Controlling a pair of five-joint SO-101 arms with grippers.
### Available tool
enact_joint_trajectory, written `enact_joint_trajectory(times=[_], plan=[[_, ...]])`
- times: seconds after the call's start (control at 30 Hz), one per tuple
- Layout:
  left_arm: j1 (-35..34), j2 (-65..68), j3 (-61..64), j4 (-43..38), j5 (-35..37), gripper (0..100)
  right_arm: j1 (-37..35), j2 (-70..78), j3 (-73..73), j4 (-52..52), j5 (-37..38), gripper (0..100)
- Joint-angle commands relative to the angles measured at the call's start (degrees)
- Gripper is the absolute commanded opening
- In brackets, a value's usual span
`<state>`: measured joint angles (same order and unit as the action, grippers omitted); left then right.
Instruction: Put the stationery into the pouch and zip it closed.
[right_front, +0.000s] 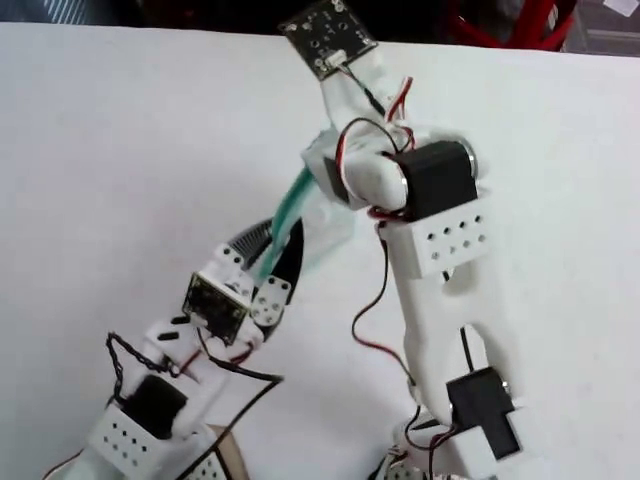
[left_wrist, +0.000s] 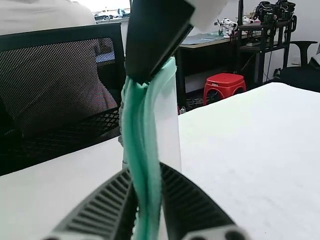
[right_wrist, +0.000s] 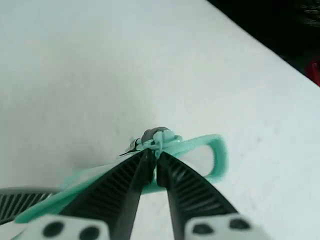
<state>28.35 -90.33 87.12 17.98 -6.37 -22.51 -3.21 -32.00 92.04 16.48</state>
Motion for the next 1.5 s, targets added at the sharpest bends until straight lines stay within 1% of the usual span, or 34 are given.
enact_joint_trajectory(times=[0.0,0.1,0.2,0.4,0.73,0.8,0.87,0.93,1.0,1.07,1.1,1.2,1.3,1.37,1.4,1.47], plan=[[-0.7,0.3,-0.6,0.2,-0.1,2,5.7,0.2,-0.1,-8.3,4.5,1.9],[-0.7,0.3,-0.6,0.2,-0.1,2,6.5,0.2,2.8,-13.4,8.5,1.9],[-0.7,0.3,-0.6,0.2,-0.2,2,6.2,0.2,5.0,-15.7,11.0,1.9],[-0.7,0.3,-0.5,0.2,-0.2,2,10.0,0.2,7.8,-23.3,11.4,1.9],[-0.7,0.4,-0.5,0.2,-0.2,2,12.5,0.6,10.1,-27.0,11.4,1.9],[-0.7,0.4,-0.5,0.2,-0.2,2,11.4,0.0,11.4,-25.9,11.0,2.0],[-0.8,0.4,-0.4,-0.3,-0.3,2,9.4,-1.7,11.7,-22.1,10.1,3.7],[-2.0,0.3,-0.5,-0.4,-0.3,2,6.9,-4.4,11.5,-17.8,4.7,11.8],[-3.5,0.4,-0.4,-1.8,0.1,2,4.7,-8.7,10.6,-13.9,-1.2,24.1],[-5.0,0.5,-0.4,-2.8,0.2,2,2.5,-13.2,9.7,-10.9,-2.6,35.4],[-5.4,0.5,-0.4,-2.8,0.2,2,0.9,-15.5,9.1,-9.0,-2.6,38.2],[-5.7,0.5,-0.5,-2.5,0.3,2,-2.4,-22.2,6.9,-3.8,-2.6,35.8],[-6.4,0.3,-1.7,-2.5,0.3,2,-2.2,-27.5,5.3,-0.7,-2.6,30.8],[-9.4,0.4,-4.3,-1.7,2.5,2,2.5,-29.6,6.3,0.2,-3.2,27.8],[-11.6,0.4,-6.0,-0.7,5.5,2,5.1,-30.0,7.5,0.3,-3.2,26.5],[-18.4,0.5,-10.5,2.2,11.4,2,11.1,-29.9,10.7,0.2,-3.3,24.1]])
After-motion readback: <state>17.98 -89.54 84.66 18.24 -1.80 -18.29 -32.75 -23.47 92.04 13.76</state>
